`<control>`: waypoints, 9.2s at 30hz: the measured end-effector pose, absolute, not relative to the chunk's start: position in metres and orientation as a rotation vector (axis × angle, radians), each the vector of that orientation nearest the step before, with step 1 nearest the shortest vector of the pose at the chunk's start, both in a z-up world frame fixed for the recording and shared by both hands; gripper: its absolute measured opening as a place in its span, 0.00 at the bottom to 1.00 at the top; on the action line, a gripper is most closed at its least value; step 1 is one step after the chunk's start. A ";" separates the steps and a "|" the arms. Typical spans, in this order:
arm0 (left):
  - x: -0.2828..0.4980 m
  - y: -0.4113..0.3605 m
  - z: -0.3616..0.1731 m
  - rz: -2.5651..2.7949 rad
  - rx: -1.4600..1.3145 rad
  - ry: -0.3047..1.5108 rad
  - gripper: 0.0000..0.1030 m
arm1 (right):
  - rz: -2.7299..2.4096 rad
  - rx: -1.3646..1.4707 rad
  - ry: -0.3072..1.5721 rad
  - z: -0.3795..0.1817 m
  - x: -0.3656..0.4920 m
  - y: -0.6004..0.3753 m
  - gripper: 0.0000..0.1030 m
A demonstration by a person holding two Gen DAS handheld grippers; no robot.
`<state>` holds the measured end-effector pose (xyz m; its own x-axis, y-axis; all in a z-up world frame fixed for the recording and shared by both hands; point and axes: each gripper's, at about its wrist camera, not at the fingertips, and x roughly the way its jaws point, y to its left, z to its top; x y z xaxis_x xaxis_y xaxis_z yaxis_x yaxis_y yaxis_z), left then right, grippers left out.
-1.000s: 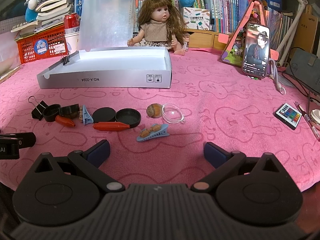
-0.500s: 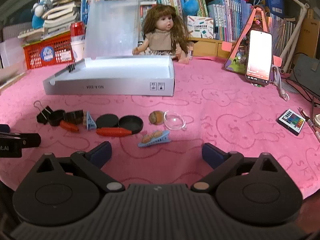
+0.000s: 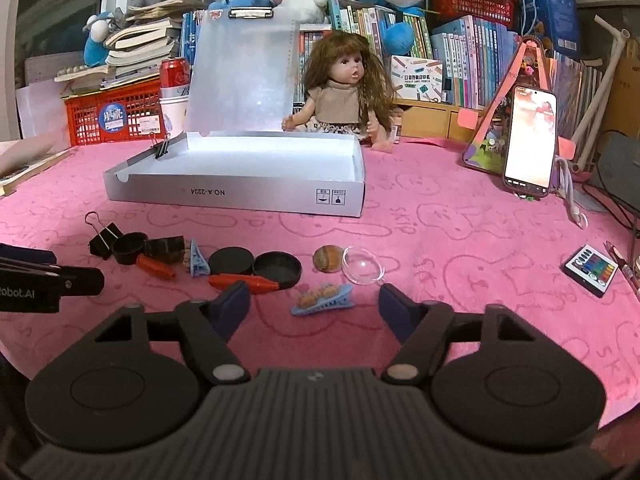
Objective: Organize rigid objects
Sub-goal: 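Grasp the black binder clip with the left gripper while the right gripper grasps the blue hair clip, then carry the binder clip with the left gripper while the right gripper carries the hair clip into the white box, then open both grippers to release the binder clip and hair clip inside the box, then withdraw both grippers from the box back toward the remaining objects, then grasp a black round lid with the left gripper while the right gripper grasps the clear plastic dome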
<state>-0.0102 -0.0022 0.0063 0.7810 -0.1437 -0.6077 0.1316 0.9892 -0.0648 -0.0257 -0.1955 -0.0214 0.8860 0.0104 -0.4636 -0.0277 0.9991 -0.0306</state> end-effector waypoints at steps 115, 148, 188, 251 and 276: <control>0.275 -0.017 0.044 -0.099 -0.101 0.655 0.18 | 0.045 0.166 0.665 0.041 0.242 -0.196 0.37; 0.319 -0.023 0.007 -0.065 -0.022 0.729 0.19 | -0.013 0.098 0.761 -0.001 0.297 -0.176 0.37; 0.218 -0.021 0.062 -0.183 -0.023 0.604 0.55 | 0.079 0.043 0.602 0.056 0.202 -0.191 0.82; 0.027 -0.004 0.010 -0.307 0.079 0.571 0.39 | 0.081 -0.119 0.463 -0.014 -0.003 -0.235 0.68; 0.055 -0.030 -0.006 -0.266 0.044 0.579 0.40 | 0.092 -0.053 0.515 -0.022 0.014 -0.237 0.39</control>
